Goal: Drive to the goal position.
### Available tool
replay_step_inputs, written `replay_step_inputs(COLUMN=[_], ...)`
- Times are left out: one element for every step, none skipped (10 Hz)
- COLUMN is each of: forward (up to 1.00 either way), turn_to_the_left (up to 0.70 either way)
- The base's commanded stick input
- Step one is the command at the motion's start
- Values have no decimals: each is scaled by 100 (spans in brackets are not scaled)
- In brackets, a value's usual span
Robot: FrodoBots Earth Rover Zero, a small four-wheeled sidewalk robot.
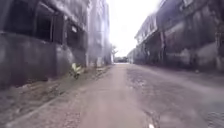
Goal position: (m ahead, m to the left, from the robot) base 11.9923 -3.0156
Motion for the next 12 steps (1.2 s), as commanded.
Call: replay_step_inputs(forward=[50, 50, 50, 50, 50, 50, 50, 50, 50, 50, 50, 50], turn_to_the_left=[-27, -13, 0, 0, -48, -38, -24, -6, 0, 0, 5, 20])
